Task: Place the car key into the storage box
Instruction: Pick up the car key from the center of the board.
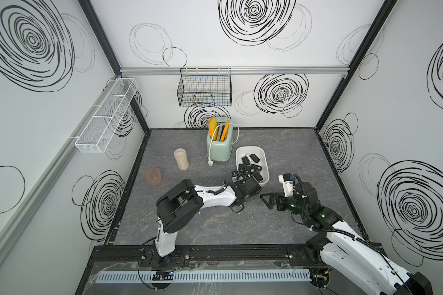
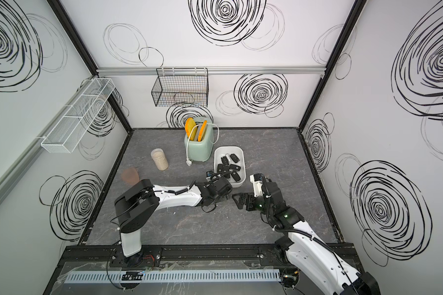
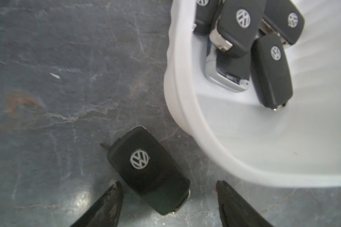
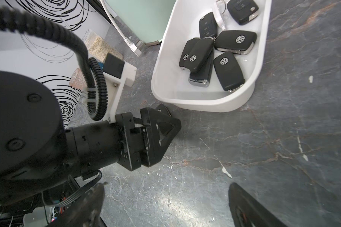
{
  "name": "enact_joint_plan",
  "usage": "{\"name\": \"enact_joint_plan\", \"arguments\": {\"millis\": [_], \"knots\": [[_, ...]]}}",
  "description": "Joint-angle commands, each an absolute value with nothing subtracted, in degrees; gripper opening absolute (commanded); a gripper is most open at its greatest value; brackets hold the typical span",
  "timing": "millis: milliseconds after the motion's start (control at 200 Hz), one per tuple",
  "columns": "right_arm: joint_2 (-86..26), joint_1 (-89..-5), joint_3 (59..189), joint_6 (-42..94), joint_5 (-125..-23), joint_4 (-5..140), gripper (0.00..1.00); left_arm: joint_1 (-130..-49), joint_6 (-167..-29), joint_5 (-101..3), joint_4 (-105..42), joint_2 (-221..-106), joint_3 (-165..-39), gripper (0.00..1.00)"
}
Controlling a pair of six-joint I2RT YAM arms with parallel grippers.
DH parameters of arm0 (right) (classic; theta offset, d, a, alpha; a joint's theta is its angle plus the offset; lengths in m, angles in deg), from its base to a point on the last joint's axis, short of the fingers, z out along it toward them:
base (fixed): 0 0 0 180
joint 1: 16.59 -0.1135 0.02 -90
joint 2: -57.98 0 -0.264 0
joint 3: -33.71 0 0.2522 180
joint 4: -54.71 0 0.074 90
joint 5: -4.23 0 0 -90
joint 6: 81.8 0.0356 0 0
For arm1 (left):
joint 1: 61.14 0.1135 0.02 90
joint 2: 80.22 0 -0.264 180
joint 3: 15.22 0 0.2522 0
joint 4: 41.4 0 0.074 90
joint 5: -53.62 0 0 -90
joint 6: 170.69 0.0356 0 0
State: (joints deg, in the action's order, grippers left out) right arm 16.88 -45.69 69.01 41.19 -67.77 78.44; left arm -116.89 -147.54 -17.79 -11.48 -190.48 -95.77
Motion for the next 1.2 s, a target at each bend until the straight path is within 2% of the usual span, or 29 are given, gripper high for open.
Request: {"name": "enact_joint_plan", "arguments": {"millis": [0,205,375,635,770,820,945,1020,1115,1196], "knots": [[16.43,-45.57,70.33,41.16,-68.29,77.63,0.99,-115.33,-146.20,-15.14,-5.37,-193.23,-95.35,0.75],[15.49,-45.51,70.30,41.06,-68.67,76.58,0.99,-114.16,-144.76,-13.93,-4.35,-191.66,-92.70,0.67],[14.23,-45.58,70.27,41.07,-68.64,75.37,0.99,-113.97,-144.03,-13.20,-4.14,-189.13,-91.04,0.63],[12.92,-45.59,70.50,41.04,-68.48,74.80,0.99,-114.31,-141.12,-15.11,-5.71,-189.81,-92.52,0.70],[13.39,-45.55,70.76,41.05,-68.43,74.94,0.99,-114.85,-138.56,-17.13,-5.14,-192.60,-94.59,0.68],[13.42,-45.58,70.76,41.07,-68.47,75.09,0.99,-114.81,-138.68,-17.82,-5.51,-192.72,-93.89,0.65],[13.19,-45.57,70.81,40.89,-68.47,75.10,0.99,-114.17,-139.70,-19.67,-8.47,-191.57,-90.23,0.47],[13.06,-45.55,70.80,40.80,-68.42,74.91,0.99,-113.72,-139.93,-20.28,-9.77,-190.89,-88.79,0.40],[12.85,-45.58,70.85,40.84,-68.50,74.89,0.99,-113.46,-139.36,-20.46,-10.23,-190.53,-88.57,0.32],[12.70,-45.54,70.86,40.86,-68.54,74.93,0.99,-113.35,-138.56,-20.20,-10.07,-190.13,-88.88,0.30]]}}
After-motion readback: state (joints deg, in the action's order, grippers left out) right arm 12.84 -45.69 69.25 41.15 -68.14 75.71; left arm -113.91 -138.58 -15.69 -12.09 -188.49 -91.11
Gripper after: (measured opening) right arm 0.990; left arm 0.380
